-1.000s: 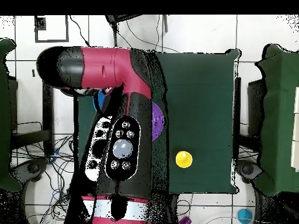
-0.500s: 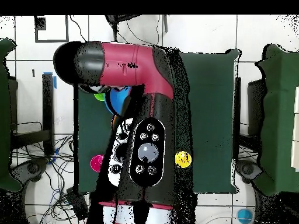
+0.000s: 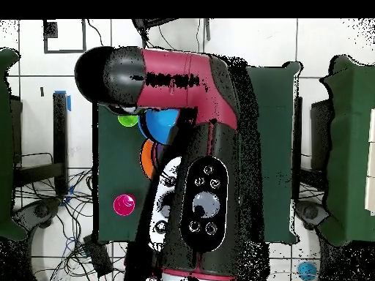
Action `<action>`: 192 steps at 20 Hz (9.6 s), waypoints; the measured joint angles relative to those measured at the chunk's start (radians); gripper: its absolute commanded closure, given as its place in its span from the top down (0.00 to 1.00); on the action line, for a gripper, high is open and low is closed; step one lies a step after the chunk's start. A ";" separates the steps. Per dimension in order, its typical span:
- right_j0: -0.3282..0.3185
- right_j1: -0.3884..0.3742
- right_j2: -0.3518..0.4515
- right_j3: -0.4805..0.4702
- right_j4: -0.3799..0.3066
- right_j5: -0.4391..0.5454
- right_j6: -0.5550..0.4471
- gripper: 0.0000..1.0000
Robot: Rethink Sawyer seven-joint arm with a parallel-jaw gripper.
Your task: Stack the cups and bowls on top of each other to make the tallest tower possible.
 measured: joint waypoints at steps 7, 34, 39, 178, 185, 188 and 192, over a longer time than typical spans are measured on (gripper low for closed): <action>-0.022 -0.027 0.032 0.047 -0.034 0.000 -0.010 0.00; -0.097 -0.027 0.135 0.167 -0.159 -0.072 -0.010 0.00; -0.107 -0.025 0.155 0.179 -0.172 -0.093 -0.010 0.00; -0.071 -0.067 0.199 0.464 -0.204 -0.337 -0.010 0.00; -0.070 -0.067 0.199 0.464 -0.204 -0.337 -0.010 0.00; -0.070 -0.067 0.199 0.464 -0.204 -0.337 -0.010 0.00; -0.070 -0.068 0.199 0.464 -0.204 -0.337 -0.010 0.00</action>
